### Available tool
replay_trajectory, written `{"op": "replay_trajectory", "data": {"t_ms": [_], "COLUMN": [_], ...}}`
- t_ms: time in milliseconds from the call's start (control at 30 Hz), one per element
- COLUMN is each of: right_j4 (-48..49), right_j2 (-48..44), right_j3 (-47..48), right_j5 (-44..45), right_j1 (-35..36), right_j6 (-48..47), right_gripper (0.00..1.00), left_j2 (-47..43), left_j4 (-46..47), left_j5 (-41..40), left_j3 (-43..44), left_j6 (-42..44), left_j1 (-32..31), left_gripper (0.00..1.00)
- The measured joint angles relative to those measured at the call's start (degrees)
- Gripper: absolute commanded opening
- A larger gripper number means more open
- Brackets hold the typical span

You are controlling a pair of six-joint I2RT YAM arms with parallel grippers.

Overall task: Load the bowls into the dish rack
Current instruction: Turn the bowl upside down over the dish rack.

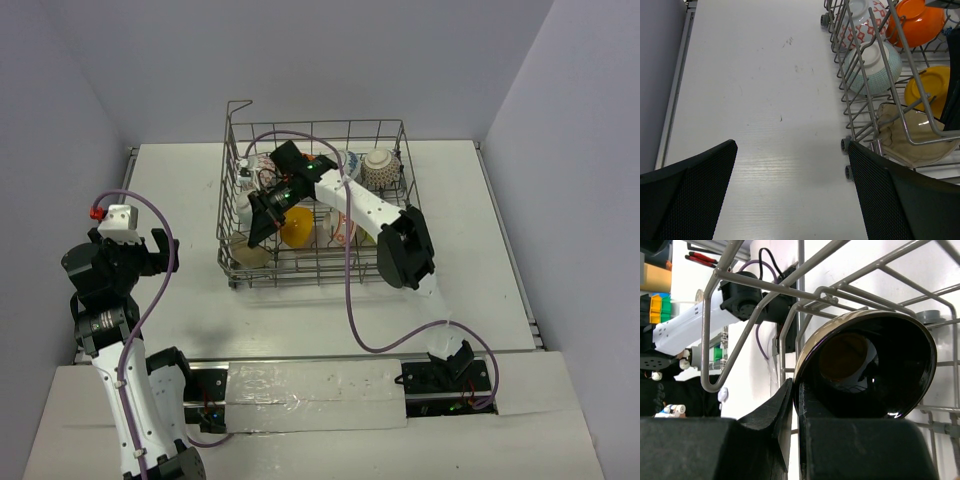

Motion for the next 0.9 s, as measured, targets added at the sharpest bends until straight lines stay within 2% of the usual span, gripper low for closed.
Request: {"op": "replay_trajectory", "data": {"t_ms": [667, 900], "right_j4": [0.33, 9.16], "right_j2": [0.0, -2.58], "right_j3": [0.2, -7.43], "right_j5": [-0.94, -3.72], "right_j1": [-3.41, -2.6], "right_j6": [-0.11, 6.01], "right_gripper": [0.0, 0.0], "left_j2": [0.0, 0.0], "left_j4": [0.02, 0.0], "left_j5": [0.39, 0.48], "left_j3": [0.0, 0.0], "left_j6": [-0.02, -0.02], "left_j1": [0.02, 0.2], "left_gripper": [0.99, 0.99]}}
